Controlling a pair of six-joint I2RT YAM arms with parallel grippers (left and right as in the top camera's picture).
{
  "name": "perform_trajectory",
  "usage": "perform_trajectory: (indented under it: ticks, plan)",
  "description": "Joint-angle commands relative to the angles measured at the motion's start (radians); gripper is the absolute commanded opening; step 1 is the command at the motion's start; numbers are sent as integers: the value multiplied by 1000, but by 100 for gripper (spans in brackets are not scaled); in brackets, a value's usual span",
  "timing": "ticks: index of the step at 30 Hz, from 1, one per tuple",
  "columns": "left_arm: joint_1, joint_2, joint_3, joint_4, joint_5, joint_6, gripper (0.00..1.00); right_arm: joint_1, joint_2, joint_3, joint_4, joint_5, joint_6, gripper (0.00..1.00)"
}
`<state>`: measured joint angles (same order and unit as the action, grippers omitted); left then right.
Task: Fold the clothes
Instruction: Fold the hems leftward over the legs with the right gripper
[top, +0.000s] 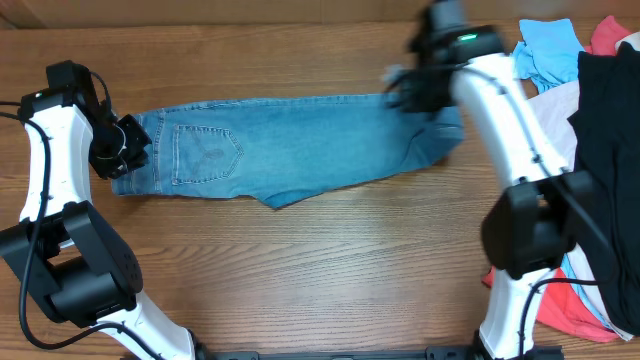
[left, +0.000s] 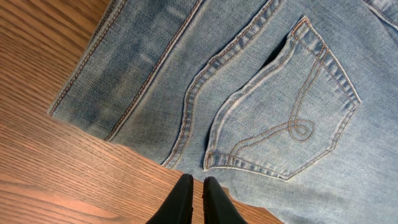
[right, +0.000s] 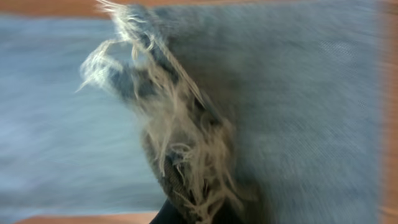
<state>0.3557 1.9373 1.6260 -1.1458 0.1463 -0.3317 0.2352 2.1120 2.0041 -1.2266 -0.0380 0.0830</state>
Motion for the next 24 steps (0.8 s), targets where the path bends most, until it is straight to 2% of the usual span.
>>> perform_trajectory:
  ticks: [1, 4, 10, 24]
  plan:
    - [1, -15, 13, -6, 8, 21, 11, 161, -57, 14, 43, -11, 39, 4]
    - [1, -15, 13, -10, 9, 21, 11, 286, -33, 13, 109, -8, 105, 4]
    - [1, -15, 12, -21, 8, 22, 11, 395, 35, 13, 223, -8, 158, 4]
    - [1, -15, 12, -21, 8, 21, 11, 457, 152, 13, 317, -62, 184, 4]
